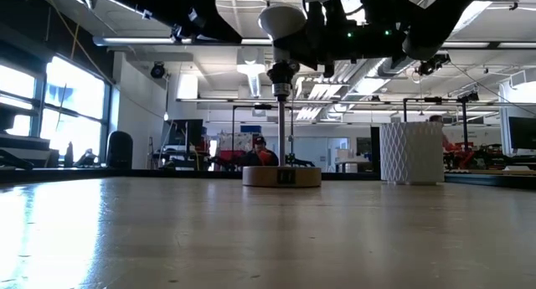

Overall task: Screw lightbulb
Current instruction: Insert the lightbulb into the lamp

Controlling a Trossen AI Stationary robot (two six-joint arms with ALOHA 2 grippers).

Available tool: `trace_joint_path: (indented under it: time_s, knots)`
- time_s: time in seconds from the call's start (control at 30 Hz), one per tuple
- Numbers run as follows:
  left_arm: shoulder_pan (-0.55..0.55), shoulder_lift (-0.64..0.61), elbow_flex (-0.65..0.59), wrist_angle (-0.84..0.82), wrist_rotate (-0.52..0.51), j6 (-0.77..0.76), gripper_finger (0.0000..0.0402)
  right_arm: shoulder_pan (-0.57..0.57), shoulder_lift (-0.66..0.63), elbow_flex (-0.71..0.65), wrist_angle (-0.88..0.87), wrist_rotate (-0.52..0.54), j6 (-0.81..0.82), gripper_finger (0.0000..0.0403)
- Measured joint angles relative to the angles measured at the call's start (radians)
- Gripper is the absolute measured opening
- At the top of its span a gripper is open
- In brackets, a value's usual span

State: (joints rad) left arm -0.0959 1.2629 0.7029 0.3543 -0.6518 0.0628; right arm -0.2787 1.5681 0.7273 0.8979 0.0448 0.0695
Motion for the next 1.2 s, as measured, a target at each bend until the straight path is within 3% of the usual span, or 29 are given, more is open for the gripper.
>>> trace_joint_path:
  time_s: [0.27, 0.57, 1.2]
  knots:
    - [-0.006, 0.0, -0.005, 0.006, 0.006, -0.007, 0.0, 0.0, 0.0, 0.0, -0.011, -0.001, -0.003, 0.0135]
    - [-0.006, 0.0, -0.005, 0.01, 0.018, -0.008, 0.0, 0.0, 0.004, -0.005, -0.056, -0.02, -0.018, 0.0205]
    - [0.016, 0.0, -0.005, 0.044, 0.019, -0.006, 0.0002, 0.0, -0.053, -0.004, -0.119, -0.045, -0.052, 0.021]
